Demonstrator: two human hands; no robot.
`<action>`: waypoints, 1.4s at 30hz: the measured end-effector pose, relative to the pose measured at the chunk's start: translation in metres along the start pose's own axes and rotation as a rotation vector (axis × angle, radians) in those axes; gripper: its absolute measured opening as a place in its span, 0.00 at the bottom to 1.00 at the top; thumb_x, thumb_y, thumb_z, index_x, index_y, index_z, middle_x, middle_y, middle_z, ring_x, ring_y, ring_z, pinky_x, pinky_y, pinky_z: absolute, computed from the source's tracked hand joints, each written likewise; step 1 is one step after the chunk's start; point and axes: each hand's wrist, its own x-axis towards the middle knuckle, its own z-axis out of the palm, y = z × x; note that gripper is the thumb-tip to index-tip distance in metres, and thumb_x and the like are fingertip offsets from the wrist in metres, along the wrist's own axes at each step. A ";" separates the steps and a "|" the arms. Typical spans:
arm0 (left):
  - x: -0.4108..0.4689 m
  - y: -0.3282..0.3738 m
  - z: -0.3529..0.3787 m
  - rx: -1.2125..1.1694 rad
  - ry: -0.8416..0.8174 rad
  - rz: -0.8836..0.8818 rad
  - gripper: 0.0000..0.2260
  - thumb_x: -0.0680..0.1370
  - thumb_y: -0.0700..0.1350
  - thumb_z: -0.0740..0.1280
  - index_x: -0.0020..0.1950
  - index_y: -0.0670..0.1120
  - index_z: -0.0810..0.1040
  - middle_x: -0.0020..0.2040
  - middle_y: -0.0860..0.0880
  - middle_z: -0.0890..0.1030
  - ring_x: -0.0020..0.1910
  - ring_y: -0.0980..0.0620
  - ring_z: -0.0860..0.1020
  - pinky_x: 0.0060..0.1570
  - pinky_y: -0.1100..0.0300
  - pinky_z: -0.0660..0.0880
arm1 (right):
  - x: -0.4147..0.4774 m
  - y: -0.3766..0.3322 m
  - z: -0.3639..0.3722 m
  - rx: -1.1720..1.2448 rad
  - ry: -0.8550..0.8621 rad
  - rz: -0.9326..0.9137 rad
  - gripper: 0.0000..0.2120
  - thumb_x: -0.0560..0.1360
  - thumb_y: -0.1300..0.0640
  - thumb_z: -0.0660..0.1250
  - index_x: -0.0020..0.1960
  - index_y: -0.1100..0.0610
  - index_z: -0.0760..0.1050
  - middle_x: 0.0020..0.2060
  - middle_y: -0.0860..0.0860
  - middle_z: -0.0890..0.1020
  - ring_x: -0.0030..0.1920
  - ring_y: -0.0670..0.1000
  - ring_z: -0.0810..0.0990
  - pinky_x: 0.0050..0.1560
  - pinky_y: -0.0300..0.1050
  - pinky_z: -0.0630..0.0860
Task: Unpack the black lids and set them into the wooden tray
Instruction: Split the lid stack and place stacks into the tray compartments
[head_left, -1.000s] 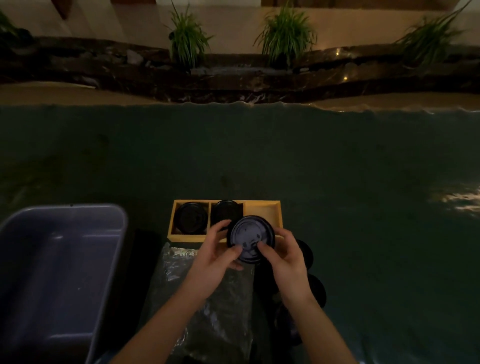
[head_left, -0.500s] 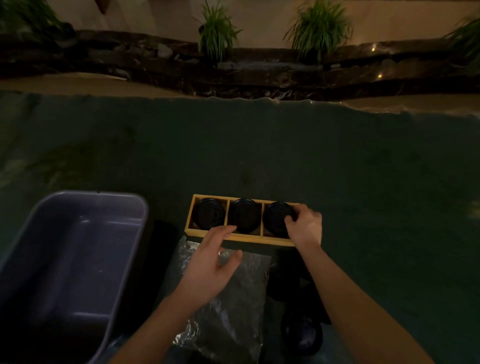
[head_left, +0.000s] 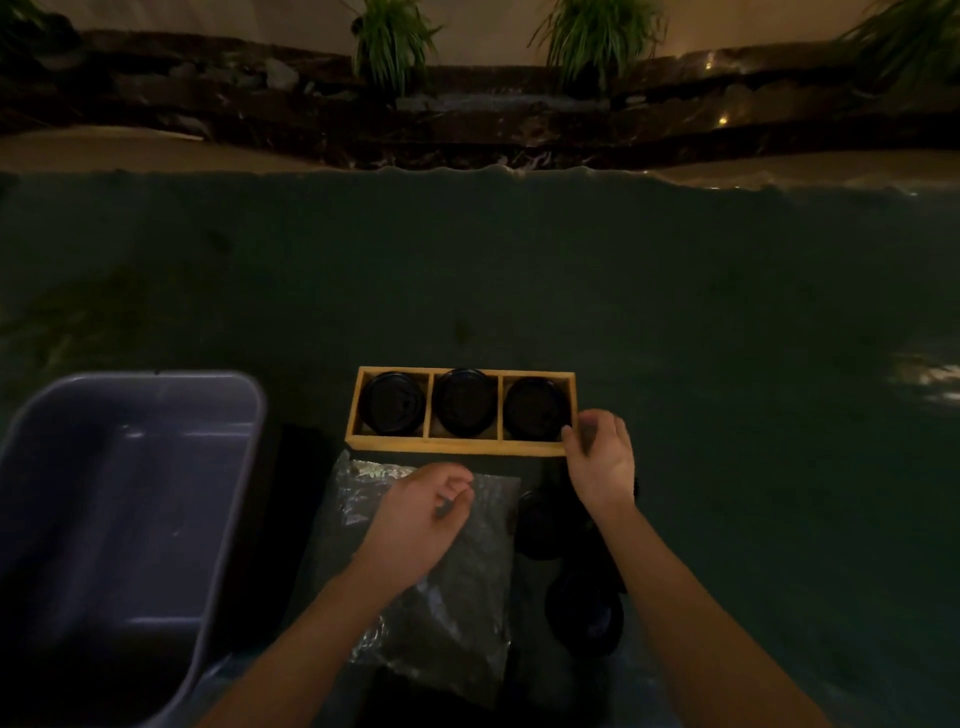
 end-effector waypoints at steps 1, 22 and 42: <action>-0.001 0.000 0.004 0.007 -0.025 0.000 0.08 0.80 0.43 0.71 0.59 0.50 0.82 0.50 0.55 0.84 0.48 0.65 0.79 0.49 0.75 0.73 | -0.010 0.003 -0.005 0.019 0.004 0.005 0.11 0.80 0.54 0.70 0.59 0.58 0.78 0.55 0.54 0.79 0.55 0.57 0.80 0.58 0.56 0.79; -0.003 0.017 0.123 0.208 -0.329 -0.068 0.16 0.81 0.47 0.68 0.68 0.46 0.75 0.51 0.47 0.84 0.50 0.46 0.84 0.47 0.54 0.79 | -0.197 0.111 -0.037 0.045 0.167 0.374 0.06 0.80 0.55 0.69 0.46 0.48 0.74 0.35 0.45 0.79 0.41 0.55 0.84 0.41 0.43 0.71; 0.052 -0.002 0.141 0.704 -0.327 0.175 0.25 0.74 0.55 0.75 0.66 0.45 0.76 0.61 0.43 0.75 0.62 0.41 0.74 0.60 0.49 0.72 | -0.194 0.117 -0.015 -0.052 -0.046 0.479 0.18 0.79 0.44 0.69 0.61 0.55 0.73 0.49 0.55 0.85 0.51 0.60 0.83 0.48 0.49 0.77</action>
